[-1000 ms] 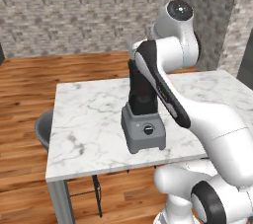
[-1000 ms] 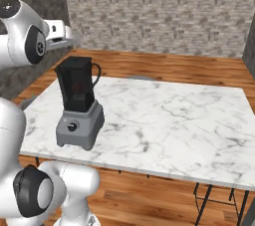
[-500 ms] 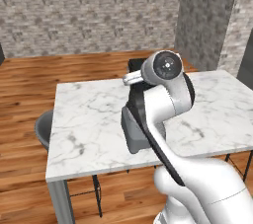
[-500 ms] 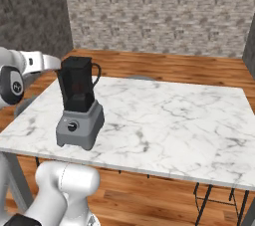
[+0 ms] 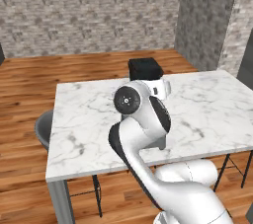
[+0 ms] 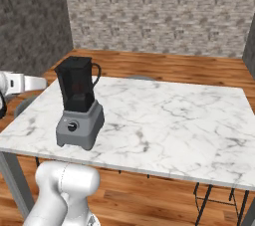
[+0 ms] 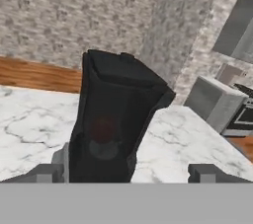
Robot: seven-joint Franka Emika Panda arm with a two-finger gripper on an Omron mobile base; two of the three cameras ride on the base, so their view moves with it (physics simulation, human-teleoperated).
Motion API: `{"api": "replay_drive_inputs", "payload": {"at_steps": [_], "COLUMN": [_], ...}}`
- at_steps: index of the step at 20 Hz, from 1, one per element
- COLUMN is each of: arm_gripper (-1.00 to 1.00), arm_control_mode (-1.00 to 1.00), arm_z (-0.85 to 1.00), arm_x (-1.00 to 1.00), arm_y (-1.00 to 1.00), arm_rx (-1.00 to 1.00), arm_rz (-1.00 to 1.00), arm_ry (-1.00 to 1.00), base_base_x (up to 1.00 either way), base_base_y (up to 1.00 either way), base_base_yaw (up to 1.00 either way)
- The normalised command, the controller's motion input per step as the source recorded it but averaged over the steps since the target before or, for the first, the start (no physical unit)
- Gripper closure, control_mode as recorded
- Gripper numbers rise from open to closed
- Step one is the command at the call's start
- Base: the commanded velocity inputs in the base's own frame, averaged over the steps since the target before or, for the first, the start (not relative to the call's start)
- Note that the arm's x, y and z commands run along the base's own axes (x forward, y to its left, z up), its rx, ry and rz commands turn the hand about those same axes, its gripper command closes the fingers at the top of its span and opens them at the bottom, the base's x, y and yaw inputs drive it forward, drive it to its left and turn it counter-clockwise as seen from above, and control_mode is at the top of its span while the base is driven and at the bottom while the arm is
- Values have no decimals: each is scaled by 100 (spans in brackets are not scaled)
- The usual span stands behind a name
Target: Open the blender lid, put the apple in the blender, close the lid, and start the blender.
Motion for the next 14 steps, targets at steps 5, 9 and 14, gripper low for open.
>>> {"api": "replay_drive_inputs", "payload": {"at_steps": [5, 9, 14], "arm_gripper": [-100, -100, -100], "arm_control_mode": [-100, -100, -100], "arm_z": [-43, -47, -52], "arm_x": [0, 0, 0], "arm_y": [30, 13, 0], "arm_rx": [-8, -8, -5], "arm_rz": [-32, -30, -21], "arm_ry": [0, 1, 0], "base_base_x": [0, 0, 0], "base_base_y": [0, 0, 0], "base_base_yaw": [0, 0, 0]}}
